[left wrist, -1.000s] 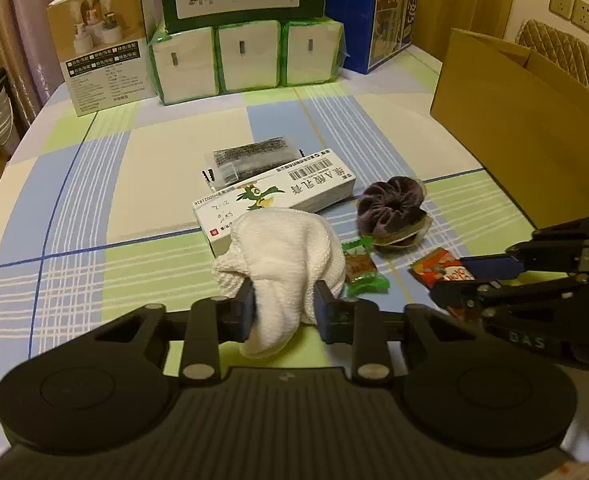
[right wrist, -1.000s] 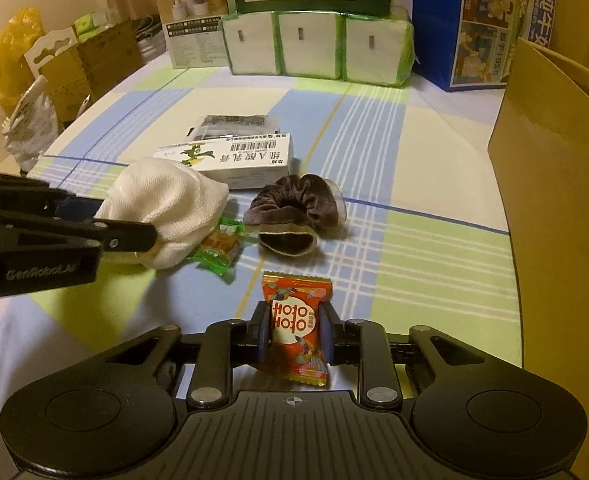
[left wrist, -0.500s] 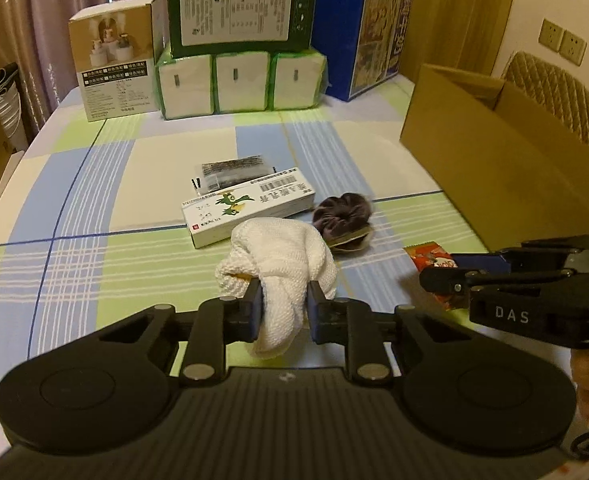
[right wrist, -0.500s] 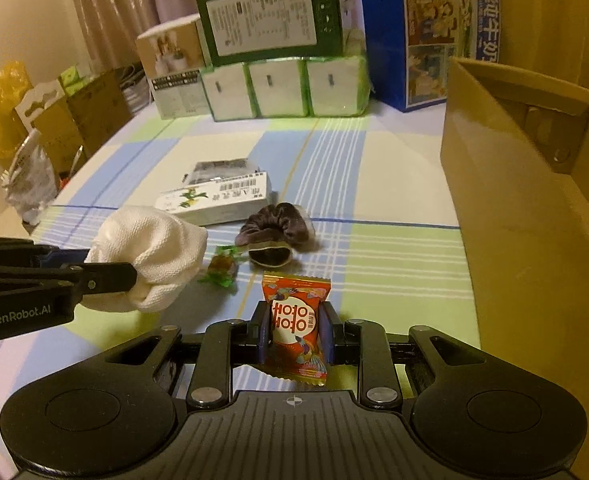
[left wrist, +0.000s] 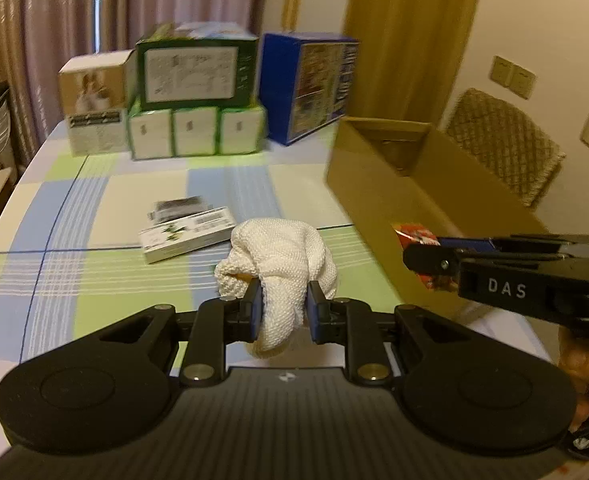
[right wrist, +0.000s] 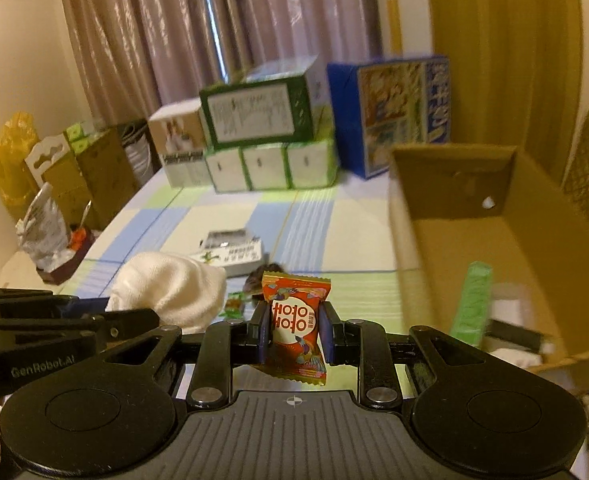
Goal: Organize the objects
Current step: 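Carry the white towel and red snack packet over the cardboard box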
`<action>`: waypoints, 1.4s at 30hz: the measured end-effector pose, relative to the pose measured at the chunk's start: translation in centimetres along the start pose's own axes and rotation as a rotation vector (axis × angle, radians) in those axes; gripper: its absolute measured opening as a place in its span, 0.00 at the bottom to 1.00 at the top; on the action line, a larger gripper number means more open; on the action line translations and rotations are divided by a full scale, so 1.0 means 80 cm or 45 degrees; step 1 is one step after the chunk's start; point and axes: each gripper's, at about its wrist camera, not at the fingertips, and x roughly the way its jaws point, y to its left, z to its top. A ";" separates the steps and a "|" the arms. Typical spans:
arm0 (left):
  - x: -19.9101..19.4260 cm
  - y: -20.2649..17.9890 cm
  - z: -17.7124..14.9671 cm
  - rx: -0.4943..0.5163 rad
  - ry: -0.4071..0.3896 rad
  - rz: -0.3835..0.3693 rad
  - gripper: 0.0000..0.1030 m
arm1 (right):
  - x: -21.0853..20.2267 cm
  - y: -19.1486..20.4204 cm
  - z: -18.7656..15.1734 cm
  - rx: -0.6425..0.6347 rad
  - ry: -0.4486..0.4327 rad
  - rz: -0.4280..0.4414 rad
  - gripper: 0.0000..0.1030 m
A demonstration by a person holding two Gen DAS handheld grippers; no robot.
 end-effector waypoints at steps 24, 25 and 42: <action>-0.033 -0.142 0.023 0.149 -0.036 -0.149 0.17 | -0.134 -0.119 0.002 0.119 -0.122 -0.187 0.22; -0.029 -0.149 0.027 0.157 -0.036 -0.159 0.17 | -0.137 -0.127 0.005 0.125 -0.127 -0.200 0.22; 0.072 -0.217 0.089 0.236 -0.006 -0.224 0.18 | -0.121 -0.224 0.055 0.187 -0.149 -0.261 0.22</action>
